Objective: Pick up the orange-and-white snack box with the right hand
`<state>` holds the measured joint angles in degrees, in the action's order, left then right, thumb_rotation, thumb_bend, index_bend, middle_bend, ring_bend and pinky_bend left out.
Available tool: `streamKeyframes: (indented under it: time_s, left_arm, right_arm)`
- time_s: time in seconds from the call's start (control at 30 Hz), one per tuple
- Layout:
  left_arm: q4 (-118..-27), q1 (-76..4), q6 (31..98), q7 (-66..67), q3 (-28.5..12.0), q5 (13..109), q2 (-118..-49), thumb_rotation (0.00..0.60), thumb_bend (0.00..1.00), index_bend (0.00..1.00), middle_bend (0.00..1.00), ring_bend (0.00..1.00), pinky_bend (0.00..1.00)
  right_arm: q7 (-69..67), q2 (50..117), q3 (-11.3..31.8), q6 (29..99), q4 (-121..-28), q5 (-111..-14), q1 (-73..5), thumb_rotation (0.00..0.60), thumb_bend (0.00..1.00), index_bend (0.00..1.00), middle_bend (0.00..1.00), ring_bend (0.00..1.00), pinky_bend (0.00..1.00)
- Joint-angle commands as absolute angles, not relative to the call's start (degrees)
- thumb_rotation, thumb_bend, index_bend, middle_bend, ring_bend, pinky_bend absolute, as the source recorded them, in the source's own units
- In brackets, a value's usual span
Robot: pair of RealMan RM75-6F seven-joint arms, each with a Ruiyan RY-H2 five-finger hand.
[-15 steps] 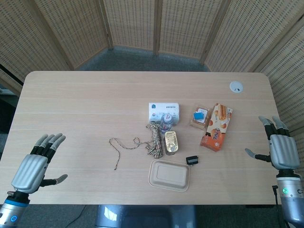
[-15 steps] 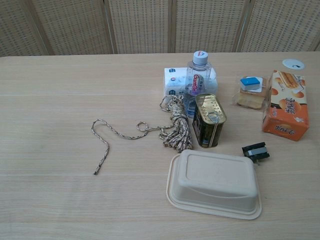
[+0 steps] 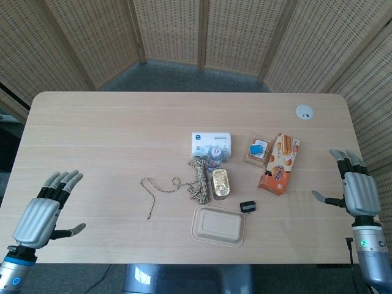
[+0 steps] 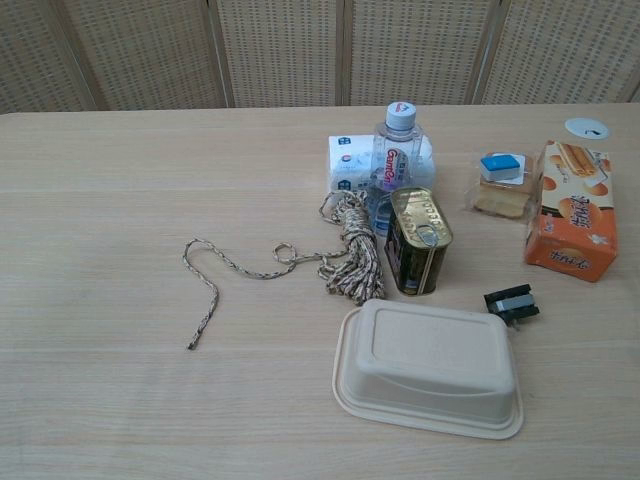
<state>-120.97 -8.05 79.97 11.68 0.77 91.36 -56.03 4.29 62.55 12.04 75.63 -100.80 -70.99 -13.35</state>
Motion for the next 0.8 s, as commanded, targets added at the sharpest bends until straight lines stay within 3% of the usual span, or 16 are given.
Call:
streamKeyframes:
  time_s: [0.03, 0.8]
  left_arm:
    - [-121.2, -8.5, 79.5, 11.8, 0.5, 91.3, -56.1, 0.6, 0.15, 0.0, 0.0, 0.0, 0.0]
    - [-122.7, -9.6, 78.4, 13.4, 0.0, 90.3, -55.7, 0.6, 0.15, 0.0, 0.0, 0.0, 0.0]
  right_arm:
    - [4.3, 64.1, 12.6, 73.6, -99.6, -69.2, -14.7, 0.517, 0.08, 0.0, 0.01, 0.0, 0.0]
    - [10.3, 82.6, 16.4, 62.7, -83.3, -58.4, -27.3, 0.514, 0.05, 0.0, 0.0, 0.0, 0.0]
